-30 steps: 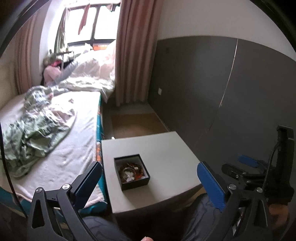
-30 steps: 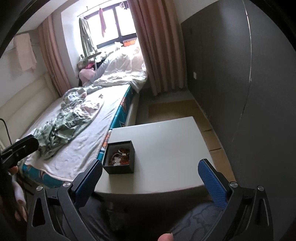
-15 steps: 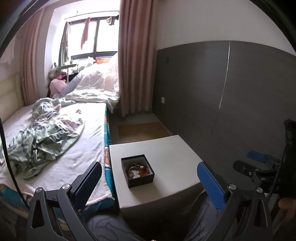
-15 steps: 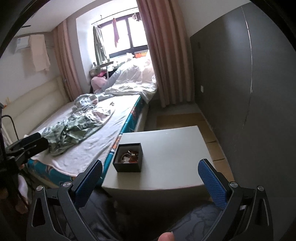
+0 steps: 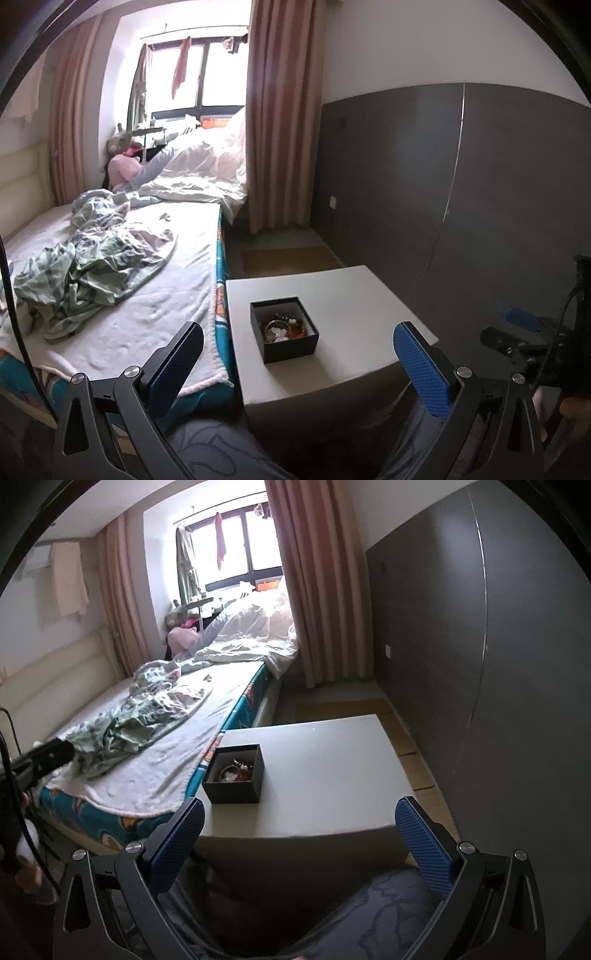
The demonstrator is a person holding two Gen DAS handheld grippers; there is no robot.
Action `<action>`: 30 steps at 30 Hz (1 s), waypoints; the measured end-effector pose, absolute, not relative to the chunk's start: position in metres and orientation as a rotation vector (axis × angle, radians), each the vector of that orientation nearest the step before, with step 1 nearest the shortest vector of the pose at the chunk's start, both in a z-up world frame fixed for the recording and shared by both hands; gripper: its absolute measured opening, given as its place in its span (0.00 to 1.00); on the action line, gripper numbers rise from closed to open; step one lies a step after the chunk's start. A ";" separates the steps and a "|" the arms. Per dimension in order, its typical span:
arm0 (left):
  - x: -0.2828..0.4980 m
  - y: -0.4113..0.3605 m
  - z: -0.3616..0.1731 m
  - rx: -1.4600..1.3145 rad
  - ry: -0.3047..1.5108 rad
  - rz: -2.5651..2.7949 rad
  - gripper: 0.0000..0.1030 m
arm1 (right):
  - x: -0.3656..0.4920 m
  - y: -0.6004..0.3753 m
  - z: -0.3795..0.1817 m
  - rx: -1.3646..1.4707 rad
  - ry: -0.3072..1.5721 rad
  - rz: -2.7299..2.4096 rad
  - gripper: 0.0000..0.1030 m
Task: Organize jewelry
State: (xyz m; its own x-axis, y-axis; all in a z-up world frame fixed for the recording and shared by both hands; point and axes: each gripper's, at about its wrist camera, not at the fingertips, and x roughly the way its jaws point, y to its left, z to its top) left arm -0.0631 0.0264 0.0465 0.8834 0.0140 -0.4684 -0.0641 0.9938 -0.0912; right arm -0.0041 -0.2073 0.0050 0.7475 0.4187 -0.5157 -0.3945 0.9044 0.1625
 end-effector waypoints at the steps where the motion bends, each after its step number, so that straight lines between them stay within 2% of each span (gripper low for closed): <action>1: -0.062 0.028 0.045 -0.110 0.491 0.044 1.00 | -0.005 -0.209 0.003 0.048 0.573 0.442 1.00; 30: -0.066 0.034 0.034 -0.111 0.503 0.061 0.99 | -0.007 -0.209 -0.004 0.088 0.593 0.443 1.00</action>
